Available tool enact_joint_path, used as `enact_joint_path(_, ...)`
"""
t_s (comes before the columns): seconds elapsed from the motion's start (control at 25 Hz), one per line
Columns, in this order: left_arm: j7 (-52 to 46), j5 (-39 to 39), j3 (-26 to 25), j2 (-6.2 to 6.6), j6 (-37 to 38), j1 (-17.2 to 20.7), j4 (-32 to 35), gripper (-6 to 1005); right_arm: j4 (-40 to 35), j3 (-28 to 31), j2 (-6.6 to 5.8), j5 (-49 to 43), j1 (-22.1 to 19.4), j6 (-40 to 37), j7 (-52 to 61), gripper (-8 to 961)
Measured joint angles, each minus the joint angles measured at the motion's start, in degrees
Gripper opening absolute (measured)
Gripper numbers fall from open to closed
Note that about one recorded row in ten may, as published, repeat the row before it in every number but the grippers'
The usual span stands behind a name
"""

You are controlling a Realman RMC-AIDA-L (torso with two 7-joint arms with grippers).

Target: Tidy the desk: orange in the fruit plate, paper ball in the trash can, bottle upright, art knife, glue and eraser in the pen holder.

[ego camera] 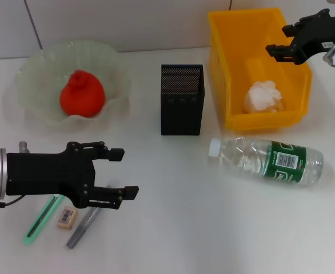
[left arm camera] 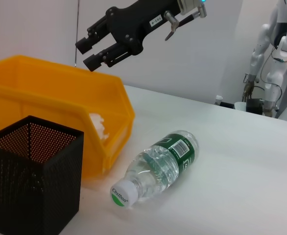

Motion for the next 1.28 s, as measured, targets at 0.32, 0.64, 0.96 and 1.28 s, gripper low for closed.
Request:
enact_joint_path(0.32, 0.0, 0.0, 0.0, 0.00, -0.1, 0.1, 0.0, 861, -7.8, -0.2, 0.12, 1.5, -1.6, -7.7, 0.9, 637)
enact_joint_path(0.64, 0.0, 0.0, 0.1, 0.01, -0.1, 0.1, -0.1, 860, -16.2, -2.9, -0.06, 1.5, -4.2, -13.7, 6.1, 724)
enact_joint_path(0.96, 0.3, 0.0, 0.1, -0.03, -0.1, 0.1, -0.1, 860, -19.1, -3.4, -0.09, -1.8, -4.6, -20.0, 9.9, 801)
enact_joint_path(1.28, 0.0, 0.0, 0.1, -0.08, 0.1, 0.4, -0.1, 860, -22.1, -7.0, 0.06, -4.1, -6.3, -23.4, 12.9, 801)
